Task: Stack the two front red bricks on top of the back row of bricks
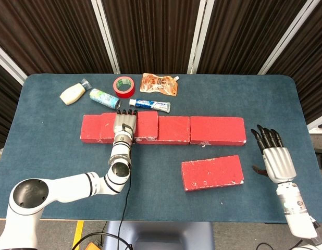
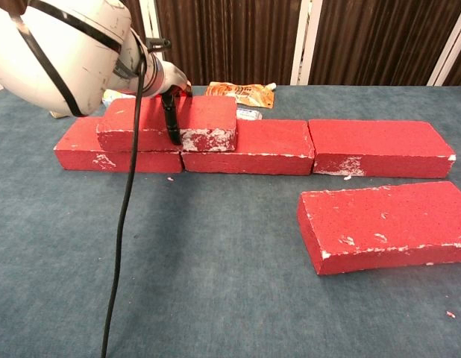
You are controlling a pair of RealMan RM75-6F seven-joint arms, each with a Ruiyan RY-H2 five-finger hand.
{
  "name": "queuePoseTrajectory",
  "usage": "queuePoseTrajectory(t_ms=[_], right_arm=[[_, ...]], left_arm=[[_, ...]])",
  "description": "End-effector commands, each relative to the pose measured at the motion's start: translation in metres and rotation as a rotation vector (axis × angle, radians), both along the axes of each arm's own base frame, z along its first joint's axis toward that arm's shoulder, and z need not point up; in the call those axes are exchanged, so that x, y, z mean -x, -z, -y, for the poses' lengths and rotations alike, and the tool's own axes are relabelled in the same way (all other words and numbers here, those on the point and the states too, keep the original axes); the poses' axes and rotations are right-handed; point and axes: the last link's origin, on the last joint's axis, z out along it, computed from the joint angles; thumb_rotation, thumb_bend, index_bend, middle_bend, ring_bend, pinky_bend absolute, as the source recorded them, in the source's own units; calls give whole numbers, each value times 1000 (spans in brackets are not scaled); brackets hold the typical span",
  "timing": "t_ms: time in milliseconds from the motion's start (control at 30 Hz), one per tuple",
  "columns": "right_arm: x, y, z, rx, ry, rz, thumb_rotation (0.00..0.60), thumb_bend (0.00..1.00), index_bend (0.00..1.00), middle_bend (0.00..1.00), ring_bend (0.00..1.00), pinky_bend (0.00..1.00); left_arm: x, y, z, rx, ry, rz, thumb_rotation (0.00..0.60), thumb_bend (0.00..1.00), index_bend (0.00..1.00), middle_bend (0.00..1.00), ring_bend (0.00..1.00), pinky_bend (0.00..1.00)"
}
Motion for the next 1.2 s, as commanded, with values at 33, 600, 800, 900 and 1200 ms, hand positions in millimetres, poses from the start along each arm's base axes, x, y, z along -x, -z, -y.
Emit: queuePoseTrajectory(t_ms=[33,600,800,900,1200], right_arm=[[0,0,0,2,1,2,600,0,0,36,7,0],[1,0,0,-1,3,0,600,0,0,36,7,0],[1,0,0,0,4,-1,600,0,0,36,7,0],[1,0,0,-1,4,0,600,0,0,36,7,0],[1,1,1,-1,5,-1,600,0,0,36,7,0]], left_arm=[[0,0,-1,-5,-2,7,600,247,0,0,0,27],[0,3,-1,-5,-9,7,600,216,0,0,0,27],[1,3,-1,0,-12,3,600,214,0,0,0,27],[0,3,0,0,-11,4,600,215,0,0,0,28],[-1,5,-1,4,-9,5,600,209,0,0,0,31]])
